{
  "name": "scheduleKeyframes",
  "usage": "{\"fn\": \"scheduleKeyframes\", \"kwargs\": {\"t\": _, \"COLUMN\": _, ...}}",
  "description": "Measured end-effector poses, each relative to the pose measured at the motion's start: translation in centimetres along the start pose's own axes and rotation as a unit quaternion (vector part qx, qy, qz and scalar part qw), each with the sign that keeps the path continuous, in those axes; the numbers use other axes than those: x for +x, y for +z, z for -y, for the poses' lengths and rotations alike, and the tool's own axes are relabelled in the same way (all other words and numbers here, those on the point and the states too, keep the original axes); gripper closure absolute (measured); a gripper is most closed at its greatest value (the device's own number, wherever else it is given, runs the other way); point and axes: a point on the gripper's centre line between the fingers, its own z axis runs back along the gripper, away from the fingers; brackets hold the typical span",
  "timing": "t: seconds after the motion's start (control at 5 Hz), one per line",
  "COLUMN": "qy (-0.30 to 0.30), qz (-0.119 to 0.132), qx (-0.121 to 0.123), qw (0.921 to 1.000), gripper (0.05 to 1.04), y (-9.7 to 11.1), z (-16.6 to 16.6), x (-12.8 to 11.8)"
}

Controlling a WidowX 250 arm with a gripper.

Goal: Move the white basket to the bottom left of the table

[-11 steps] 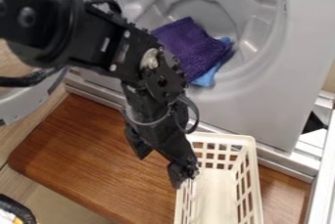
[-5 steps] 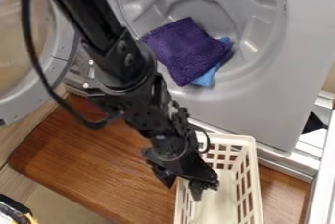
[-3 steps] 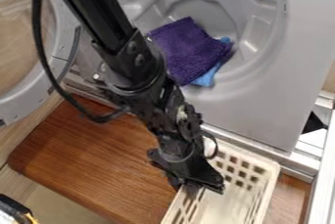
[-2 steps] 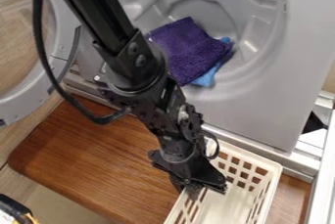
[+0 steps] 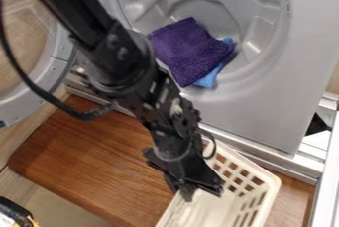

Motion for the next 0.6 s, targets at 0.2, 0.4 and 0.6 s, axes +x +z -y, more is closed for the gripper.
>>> {"fn": "scheduleKeyframes", "kwargs": {"t": 0.2, "qy": 0.006, "qz": -0.001, "qx": 0.004, "qw": 1.0000, "gripper": 0.993, "y": 1.8, "z": -1.0, "x": 0.1}}
{"fn": "scheduleKeyframes", "kwargs": {"t": 0.4, "qy": 0.014, "qz": -0.007, "qx": 0.022, "qw": 0.9996, "gripper": 0.993, "y": 4.0, "z": -2.6, "x": -0.1}}
{"fn": "scheduleKeyframes", "kwargs": {"t": 0.6, "qy": 0.035, "qz": -0.015, "qx": 0.037, "qw": 0.9986, "gripper": 0.993, "y": 5.2, "z": -5.0, "x": -0.5}}
